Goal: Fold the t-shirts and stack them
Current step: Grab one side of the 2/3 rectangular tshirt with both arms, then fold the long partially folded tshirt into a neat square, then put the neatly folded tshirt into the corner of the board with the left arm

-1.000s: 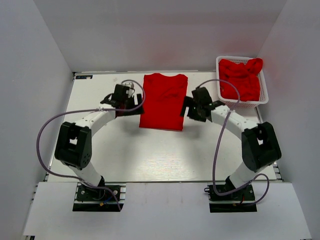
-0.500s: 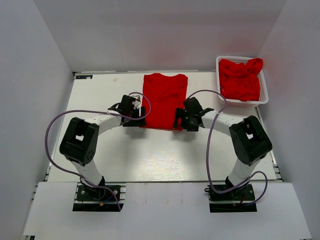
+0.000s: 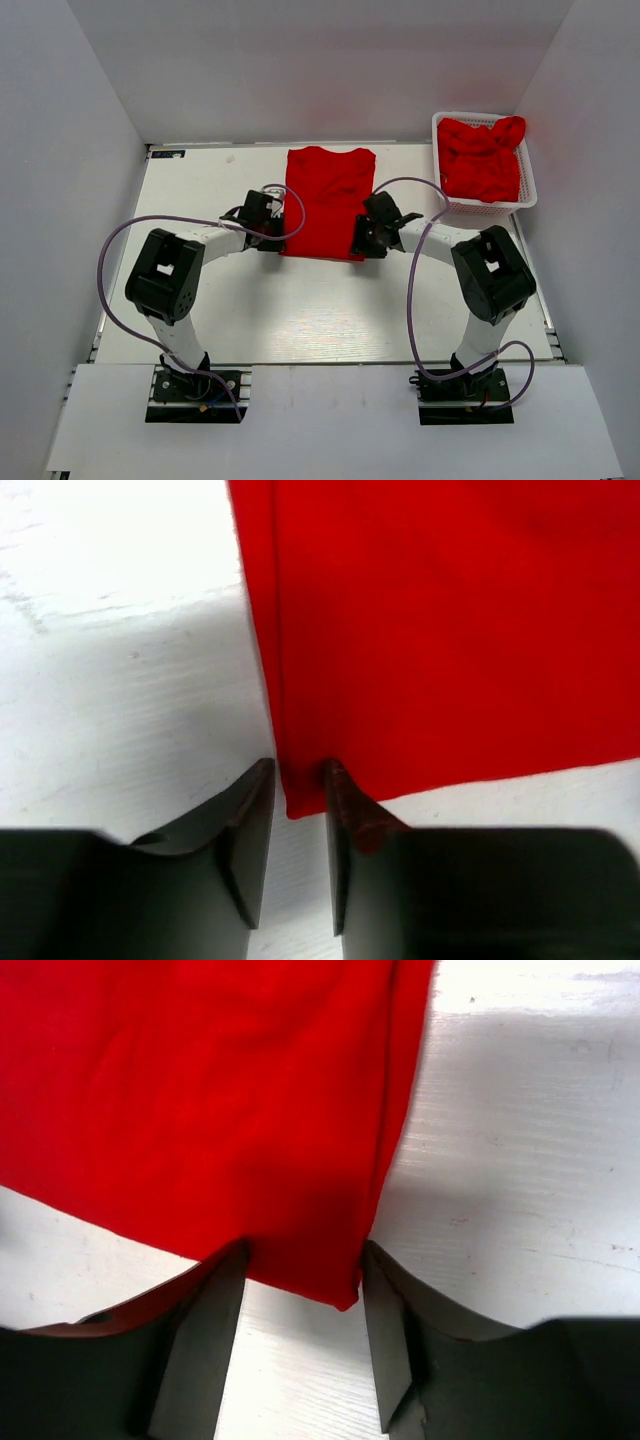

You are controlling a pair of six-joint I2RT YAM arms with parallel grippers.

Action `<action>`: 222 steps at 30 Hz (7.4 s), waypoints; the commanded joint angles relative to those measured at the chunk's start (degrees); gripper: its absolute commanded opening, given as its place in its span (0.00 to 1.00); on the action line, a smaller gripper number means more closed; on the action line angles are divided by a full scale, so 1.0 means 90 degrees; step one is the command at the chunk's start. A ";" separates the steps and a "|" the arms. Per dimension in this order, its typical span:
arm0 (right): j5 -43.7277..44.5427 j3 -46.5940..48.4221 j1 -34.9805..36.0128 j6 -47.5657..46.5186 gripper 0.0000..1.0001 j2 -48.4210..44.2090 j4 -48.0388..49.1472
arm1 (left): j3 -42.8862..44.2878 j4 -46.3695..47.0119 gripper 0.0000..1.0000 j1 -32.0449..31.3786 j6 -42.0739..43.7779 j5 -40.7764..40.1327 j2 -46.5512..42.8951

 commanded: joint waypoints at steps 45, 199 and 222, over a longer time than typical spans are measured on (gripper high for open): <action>0.1714 -0.0996 0.1326 0.0355 0.00 -0.3426 -0.0953 | -0.0818 -0.1653 0.00 -0.0974 -0.2283 -0.1040 -0.3678; 0.1022 0.1895 -0.2609 -0.0448 0.90 -0.1159 -0.1861 | 0.8831 -0.0941 0.05 0.3919 0.2052 -0.2379 0.4947; -0.0051 0.0140 -0.2580 -0.0897 0.90 -0.2798 -0.1539 | 0.3361 -0.1361 1.00 0.0886 -0.0679 -0.1217 0.0106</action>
